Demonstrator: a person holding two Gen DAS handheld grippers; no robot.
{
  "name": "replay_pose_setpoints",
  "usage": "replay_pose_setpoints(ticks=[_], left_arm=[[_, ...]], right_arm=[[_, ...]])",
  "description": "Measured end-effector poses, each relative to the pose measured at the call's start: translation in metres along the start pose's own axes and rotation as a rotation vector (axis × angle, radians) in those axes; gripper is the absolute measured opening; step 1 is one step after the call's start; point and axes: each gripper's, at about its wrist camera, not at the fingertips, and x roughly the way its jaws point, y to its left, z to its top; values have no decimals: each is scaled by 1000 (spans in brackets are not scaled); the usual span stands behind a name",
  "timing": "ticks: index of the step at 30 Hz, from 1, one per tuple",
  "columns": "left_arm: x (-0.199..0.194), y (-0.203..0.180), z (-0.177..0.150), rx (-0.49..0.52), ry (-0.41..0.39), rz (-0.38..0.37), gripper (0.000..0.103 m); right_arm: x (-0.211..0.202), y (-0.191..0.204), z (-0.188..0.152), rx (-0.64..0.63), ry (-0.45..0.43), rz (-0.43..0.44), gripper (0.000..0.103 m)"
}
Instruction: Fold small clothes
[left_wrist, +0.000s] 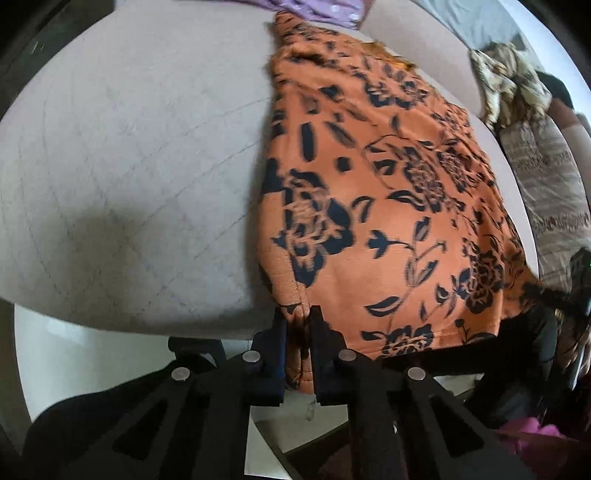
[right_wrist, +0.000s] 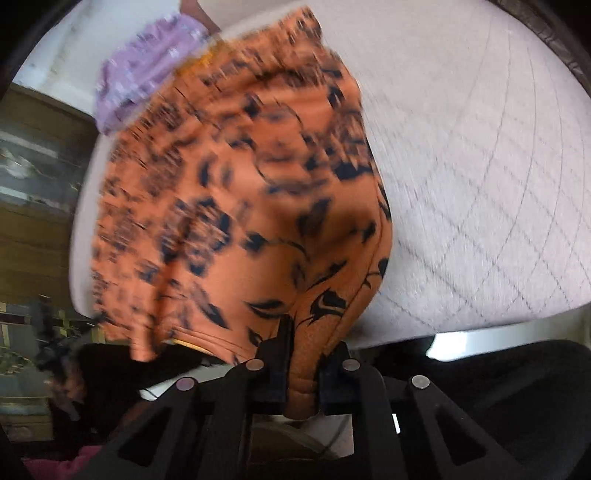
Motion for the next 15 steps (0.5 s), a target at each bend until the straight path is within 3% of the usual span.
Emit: replay_pose_setpoints(ticks=[7, 9, 10, 11, 12, 13, 15], left_arm=[[-30, -13, 8, 28, -70, -55, 11], [-27, -13, 9, 34, -57, -27, 15], [-21, -12, 8, 36, -41, -5, 28], [-15, -10, 6, 37, -13, 13, 49], [-4, -11, 4, 36, 22, 23, 60], [6, -11, 2, 31, 50, 28, 68], [19, -10, -2, 13, 86, 29, 68]], right_arm=[[-69, 5, 14, 7, -190, 188, 11], [-83, -2, 18, 26, -242, 235, 11], [-84, -4, 21, 38, -257, 255, 11], [-83, -4, 23, 45, -265, 257, 11], [-81, -7, 22, 52, -262, 249, 11], [-77, -10, 21, 63, -246, 246, 11], [-70, -13, 16, 74, -218, 242, 11]])
